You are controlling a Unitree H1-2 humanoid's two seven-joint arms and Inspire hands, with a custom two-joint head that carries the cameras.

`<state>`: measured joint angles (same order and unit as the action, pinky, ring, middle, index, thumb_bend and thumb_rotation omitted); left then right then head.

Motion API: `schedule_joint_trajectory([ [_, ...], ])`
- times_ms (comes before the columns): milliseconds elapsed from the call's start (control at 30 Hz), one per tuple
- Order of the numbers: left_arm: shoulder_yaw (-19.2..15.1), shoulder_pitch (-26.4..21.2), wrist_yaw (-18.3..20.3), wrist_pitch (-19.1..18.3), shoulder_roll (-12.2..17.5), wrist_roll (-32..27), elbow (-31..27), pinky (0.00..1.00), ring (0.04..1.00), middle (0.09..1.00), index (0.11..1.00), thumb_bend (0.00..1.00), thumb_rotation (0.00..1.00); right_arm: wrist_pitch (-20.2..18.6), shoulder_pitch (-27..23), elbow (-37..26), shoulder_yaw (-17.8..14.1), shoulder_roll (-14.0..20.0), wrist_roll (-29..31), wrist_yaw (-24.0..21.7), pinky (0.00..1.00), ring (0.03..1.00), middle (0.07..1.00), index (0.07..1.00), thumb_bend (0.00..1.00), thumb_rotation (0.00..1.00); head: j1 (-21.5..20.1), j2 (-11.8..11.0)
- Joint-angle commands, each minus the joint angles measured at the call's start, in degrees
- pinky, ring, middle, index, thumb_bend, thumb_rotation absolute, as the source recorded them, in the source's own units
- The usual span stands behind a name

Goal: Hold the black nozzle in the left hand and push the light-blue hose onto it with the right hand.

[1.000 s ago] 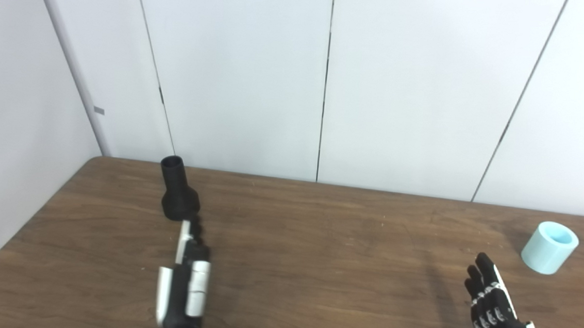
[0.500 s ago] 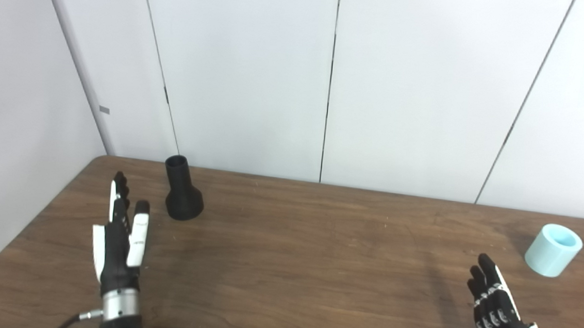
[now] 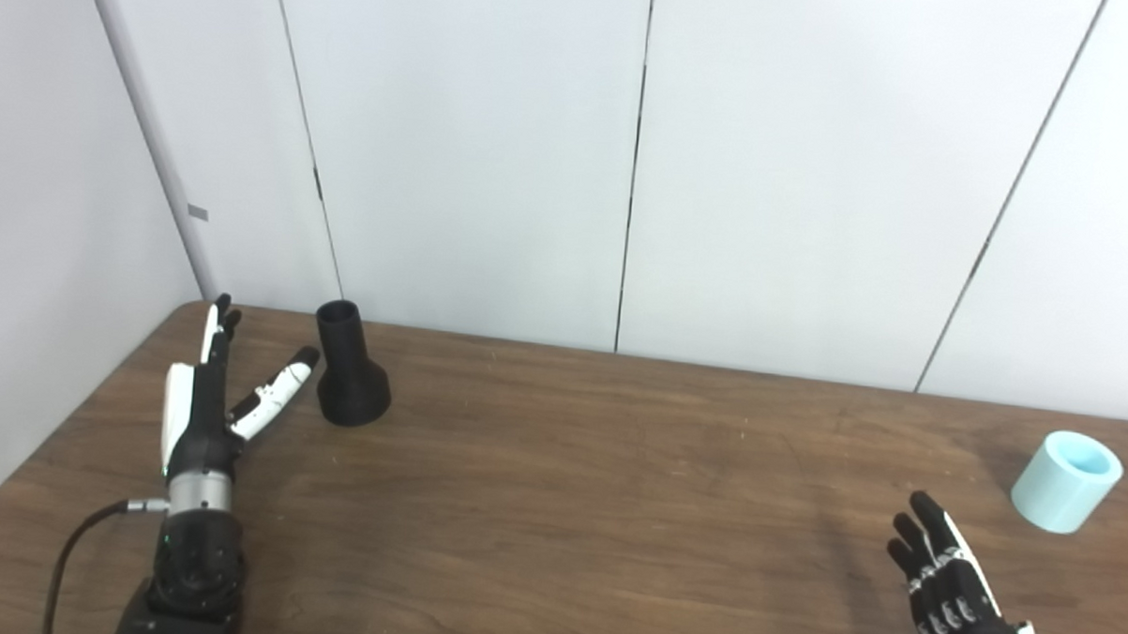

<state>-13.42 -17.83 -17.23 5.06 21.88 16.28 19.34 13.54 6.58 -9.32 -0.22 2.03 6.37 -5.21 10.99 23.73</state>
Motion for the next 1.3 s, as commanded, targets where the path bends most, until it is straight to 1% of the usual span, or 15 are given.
schedule_joint_trajectory([
  [0, 1.29, -2.75, 0.66, -1.12, 1.76, 1.63, -0.26, 0.87, 0.924, 0.914, 0.936, 0.73, 0.52, 0.44, 2.19, 4.85, 0.19, -0.44, 0.24, -0.04, 0.94, 0.955, 0.964, 0.914, 0.66, 0.93, -0.03, 0.17],
  [67, 2.01, -3.16, 1.23, -1.86, 2.27, 1.38, 0.68, 0.84, 0.91, 0.896, 0.921, 0.73, 0.5, 0.4, 2.22, 4.9, 0.21, -0.47, 0.27, -0.05, 0.93, 0.951, 0.96, 0.911, 0.67, 0.92, -0.11, 0.16],
  [200, 2.62, -3.95, 2.6, -2.74, 2.66, 0.55, 1.52, 0.82, 0.906, 0.893, 0.918, 0.74, 0.48, 0.22, 2.37, 4.84, 0.3, -0.48, 0.23, -0.08, 0.92, 0.945, 0.955, 0.904, 0.68, 0.9, -0.26, 0.26],
  [367, 2.97, -5.1, 3.36, -2.28, 2.88, -0.15, 2.86, 0.81, 0.891, 0.881, 0.919, 0.75, 0.47, 0.0, 2.38, 4.99, 0.22, -0.42, 0.09, 0.02, 0.91, 0.932, 0.947, 0.898, 0.69, 0.89, -0.53, 0.51],
  [500, 4.55, -6.07, 3.91, -2.8, 3.05, 0.36, 4.32, 0.81, 0.894, 0.882, 0.919, 0.74, 0.46, -0.06, 2.63, 4.87, 0.32, -0.35, -0.32, 0.03, 0.89, 0.915, 0.923, 0.894, 0.7, 0.88, -0.6, 0.54],
  [600, 5.47, -6.9, 4.02, -2.81, 3.33, 0.42, 5.48, 0.82, 0.902, 0.884, 0.915, 0.73, 0.45, -0.16, 2.77, 4.67, 0.35, -0.27, -0.52, 0.0, 0.87, 0.903, 0.9, 0.893, 0.71, 0.88, -0.67, 0.66],
  [700, 6.06, -8.47, 3.59, -2.58, 3.73, 0.52, 7.92, 0.82, 0.906, 0.88, 0.905, 0.71, 0.42, -0.05, 2.78, 5.0, 0.26, -0.06, -0.4, -0.15, 0.87, 0.9, 0.895, 0.891, 0.71, 0.87, -0.87, 0.92],
  [767, 6.13, -9.4, 3.31, -2.47, 3.89, 0.35, 9.42, 0.82, 0.905, 0.877, 0.9, 0.7, 0.41, -0.07, 2.81, 5.06, 0.27, 0.0, -0.35, -0.23, 0.87, 0.9, 0.893, 0.89, 0.71, 0.87, -1.02, 1.07],
  [867, 5.62, -11.66, 2.97, -3.62, 3.79, -0.52, 11.84, 0.81, 0.889, 0.864, 0.871, 0.68, 0.39, -0.32, 2.97, 4.76, 0.46, 0.03, -0.26, -0.4, 0.86, 0.898, 0.889, 0.887, 0.71, 0.87, -1.16, 1.26],
  [933, 4.96, -13.02, 2.51, -3.94, 3.21, -1.6, 13.04, 0.71, 0.811, 0.813, 0.808, 0.7, 0.28, -0.42, 3.02, 4.77, 0.57, 0.16, 0.0, -0.65, 0.86, 0.89, 0.878, 0.887, 0.71, 0.87, -1.23, 1.29],
  [967, 4.84, -13.39, 2.27, -3.98, 3.03, -1.84, 13.4, 0.68, 0.782, 0.788, 0.781, 0.72, 0.24, -0.46, 3.05, 4.76, 0.62, 0.22, 0.11, -0.74, 0.86, 0.888, 0.874, 0.887, 0.71, 0.86, -1.28, 1.34],
  [1033, 5.19, -13.95, 1.62, -3.8, 2.87, -1.4, 14.47, 0.63, 0.738, 0.745, 0.739, 0.75, 0.21, -0.77, 3.17, 4.43, 0.79, 0.36, 0.35, -0.93, 0.86, 0.887, 0.867, 0.886, 0.71, 0.86, -1.46, 1.48],
  [1100, 5.34, -14.35, 1.89, -3.23, 2.95, -1.72, 15.51, 0.61, 0.725, 0.731, 0.723, 0.76, 0.19, -1.0, 3.32, 4.09, 0.94, 0.47, 0.52, -1.07, 0.86, 0.886, 0.865, 0.886, 0.71, 0.86, -1.59, 1.59],
  [1267, 5.53, -15.39, 3.59, -1.71, 3.37, -3.71, 18.05, 0.62, 0.734, 0.747, 0.716, 0.74, 0.14, -1.55, 3.73, 3.12, 1.37, 0.64, 0.65, -1.31, 0.86, 0.883, 0.861, 0.884, 0.72, 0.86, -1.91, 1.82],
])
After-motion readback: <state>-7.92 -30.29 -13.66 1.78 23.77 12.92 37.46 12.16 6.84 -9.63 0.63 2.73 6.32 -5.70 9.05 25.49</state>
